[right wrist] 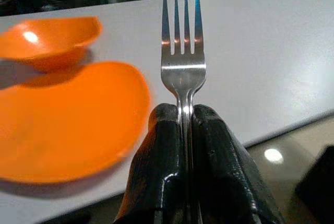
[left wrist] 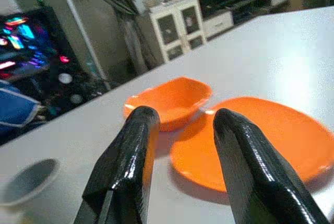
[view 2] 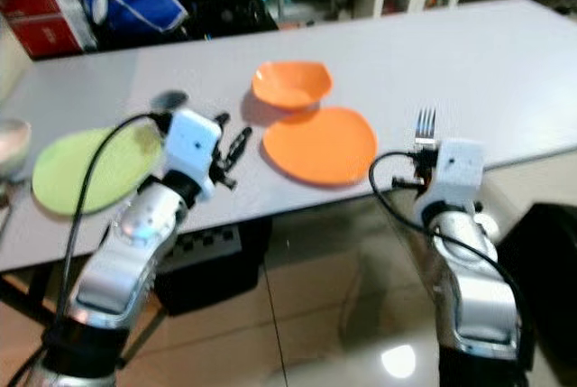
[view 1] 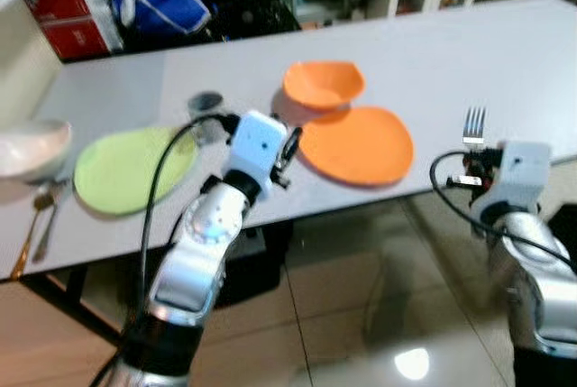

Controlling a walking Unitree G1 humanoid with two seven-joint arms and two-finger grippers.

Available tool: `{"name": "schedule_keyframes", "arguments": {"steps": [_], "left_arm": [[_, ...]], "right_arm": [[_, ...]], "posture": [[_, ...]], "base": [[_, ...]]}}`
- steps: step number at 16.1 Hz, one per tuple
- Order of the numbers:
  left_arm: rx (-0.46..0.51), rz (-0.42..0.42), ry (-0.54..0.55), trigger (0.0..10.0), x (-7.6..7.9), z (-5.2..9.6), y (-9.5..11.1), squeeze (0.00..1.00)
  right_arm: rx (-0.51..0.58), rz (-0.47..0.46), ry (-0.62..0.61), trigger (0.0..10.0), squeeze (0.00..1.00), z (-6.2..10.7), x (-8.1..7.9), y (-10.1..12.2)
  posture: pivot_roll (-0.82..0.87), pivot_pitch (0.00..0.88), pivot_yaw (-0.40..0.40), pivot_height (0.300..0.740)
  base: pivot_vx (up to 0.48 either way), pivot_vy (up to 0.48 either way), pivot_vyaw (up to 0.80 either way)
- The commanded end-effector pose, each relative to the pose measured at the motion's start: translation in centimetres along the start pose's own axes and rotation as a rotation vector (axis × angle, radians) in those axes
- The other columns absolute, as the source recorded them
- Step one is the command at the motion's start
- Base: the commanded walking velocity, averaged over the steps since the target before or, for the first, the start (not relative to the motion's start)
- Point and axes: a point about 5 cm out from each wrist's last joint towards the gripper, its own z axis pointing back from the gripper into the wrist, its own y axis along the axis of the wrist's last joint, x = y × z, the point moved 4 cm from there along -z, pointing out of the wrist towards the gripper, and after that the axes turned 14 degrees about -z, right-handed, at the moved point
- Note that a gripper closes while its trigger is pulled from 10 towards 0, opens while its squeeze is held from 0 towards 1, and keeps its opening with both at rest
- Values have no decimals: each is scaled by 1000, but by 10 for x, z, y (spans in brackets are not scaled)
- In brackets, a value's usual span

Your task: Setting the table

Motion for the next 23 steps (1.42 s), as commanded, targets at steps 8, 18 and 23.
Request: {"name": "schedule_keyframes", "arguments": {"steps": [8, 18, 23], "left_arm": [[-8, 15, 27, 10000, -4, 1, -2, 0], [-49, 54, 46, 10000, 5, 16, -9, 0], [-61, -2, 130, 10000, -11, 6, -15, 0]], "right_arm": [[31, 25, 57, 10000, 0, 0, -10, 11], [11, 39, 122, 10000, 0, 24, -18, -2], [40, 124, 156, 10000, 0, 15, -27, 1]], "posture": [[-83, 0, 41, 740], [-125, 0, 35, 740], [-133, 0, 60, 740]], "base": [[331, 0, 0], [394, 0, 0], [0, 0, 0]]}}
